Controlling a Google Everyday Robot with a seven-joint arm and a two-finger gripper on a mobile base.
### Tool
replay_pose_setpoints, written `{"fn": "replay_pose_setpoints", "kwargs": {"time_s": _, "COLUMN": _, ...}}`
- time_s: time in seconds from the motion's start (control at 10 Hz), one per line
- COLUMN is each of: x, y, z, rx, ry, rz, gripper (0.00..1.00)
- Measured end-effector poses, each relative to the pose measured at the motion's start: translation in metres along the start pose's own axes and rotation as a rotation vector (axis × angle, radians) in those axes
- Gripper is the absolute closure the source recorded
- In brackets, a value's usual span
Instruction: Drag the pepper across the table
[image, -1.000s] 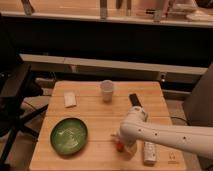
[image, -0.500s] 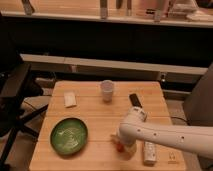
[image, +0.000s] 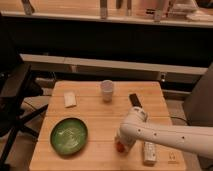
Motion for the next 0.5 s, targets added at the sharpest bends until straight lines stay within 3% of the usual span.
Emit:
{"fn": "replay_pose_setpoints", "kwargs": {"time_s": 0.3, "x": 0.003, "y": 0.000, "z": -0.004, "rx": 0.005, "ry": -0.002, "rz": 0.009, "gripper": 0.97}}
{"fn": "replay_pose_setpoints", "kwargs": {"time_s": 0.5, "x": 0.021, "y": 0.003, "z": -0.011, "rx": 0.011, "ry": 0.000, "rz": 0.019, "gripper": 1.00}}
